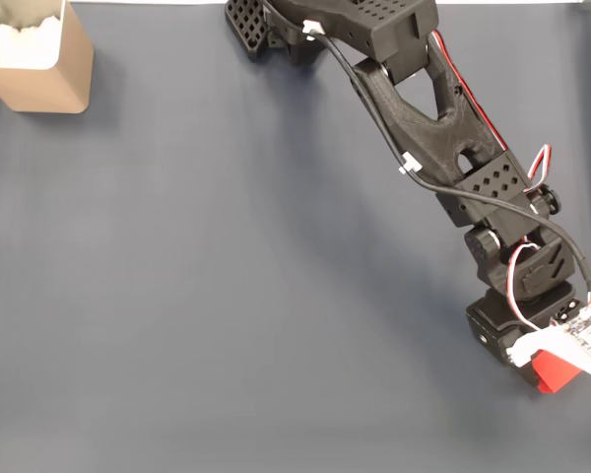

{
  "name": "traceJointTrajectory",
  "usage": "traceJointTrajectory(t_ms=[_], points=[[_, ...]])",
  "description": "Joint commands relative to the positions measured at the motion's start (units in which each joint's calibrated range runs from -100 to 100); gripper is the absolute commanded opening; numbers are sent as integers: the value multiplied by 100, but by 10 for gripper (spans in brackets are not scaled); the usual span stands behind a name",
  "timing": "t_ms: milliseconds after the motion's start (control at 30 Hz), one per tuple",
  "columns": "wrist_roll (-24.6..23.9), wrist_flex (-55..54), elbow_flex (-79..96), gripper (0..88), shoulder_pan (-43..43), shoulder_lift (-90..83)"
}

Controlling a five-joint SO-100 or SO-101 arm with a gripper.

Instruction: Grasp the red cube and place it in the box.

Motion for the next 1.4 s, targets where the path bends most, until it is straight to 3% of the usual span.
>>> traceJointTrajectory(t_ms=[0,667,1367], points=[[54,-21,-318,287,-54,-67],[259,282,-309,163,-61,-127],[264,741,-136,104,-4,-760]])
